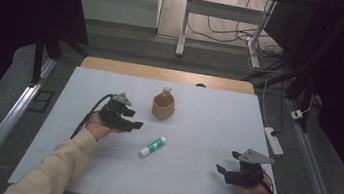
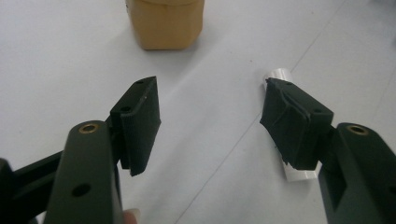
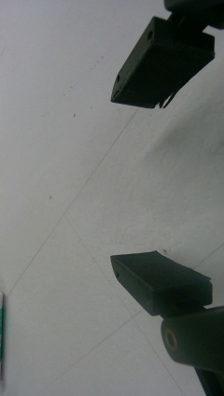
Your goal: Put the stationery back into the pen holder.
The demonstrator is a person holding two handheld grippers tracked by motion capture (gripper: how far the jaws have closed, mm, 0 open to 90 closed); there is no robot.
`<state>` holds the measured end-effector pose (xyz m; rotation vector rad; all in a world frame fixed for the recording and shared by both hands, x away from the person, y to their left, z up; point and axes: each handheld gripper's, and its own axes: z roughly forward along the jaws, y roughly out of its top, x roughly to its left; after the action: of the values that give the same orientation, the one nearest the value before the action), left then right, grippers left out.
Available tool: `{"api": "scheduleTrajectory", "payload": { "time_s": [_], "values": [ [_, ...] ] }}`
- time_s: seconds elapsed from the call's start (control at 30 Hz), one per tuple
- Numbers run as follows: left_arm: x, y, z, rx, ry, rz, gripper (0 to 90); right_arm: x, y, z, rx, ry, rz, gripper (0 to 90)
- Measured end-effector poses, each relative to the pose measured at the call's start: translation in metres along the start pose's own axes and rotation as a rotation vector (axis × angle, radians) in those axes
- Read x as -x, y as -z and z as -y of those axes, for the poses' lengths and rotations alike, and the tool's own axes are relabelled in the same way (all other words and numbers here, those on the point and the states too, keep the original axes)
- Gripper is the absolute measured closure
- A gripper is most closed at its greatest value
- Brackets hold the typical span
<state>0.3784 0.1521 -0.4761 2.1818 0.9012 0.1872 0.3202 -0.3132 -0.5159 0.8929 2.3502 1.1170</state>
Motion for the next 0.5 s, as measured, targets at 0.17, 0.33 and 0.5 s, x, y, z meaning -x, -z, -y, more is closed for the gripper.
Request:
{"api": "scheduleTrajectory", "payload": {
  "time_s": [0.17, 0.33, 0.5],
  "values": [
    [0.004, 0.000, -0.001, -0.005, -0.012, 0.011, 36.2, 0.000, 0.000, 0.000, -0.002, 0.000, 0.000, 18.6],
    [0.010, 0.000, -0.002, -0.011, -0.026, 0.021, 36.0, 0.000, 0.000, 0.001, -0.005, -0.001, 0.000, 18.6],
    [0.016, -0.001, -0.003, -0.027, -0.045, 0.035, 36.0, 0.000, 0.000, 0.001, -0.005, -0.001, -0.006, 18.6]
  ]
}}
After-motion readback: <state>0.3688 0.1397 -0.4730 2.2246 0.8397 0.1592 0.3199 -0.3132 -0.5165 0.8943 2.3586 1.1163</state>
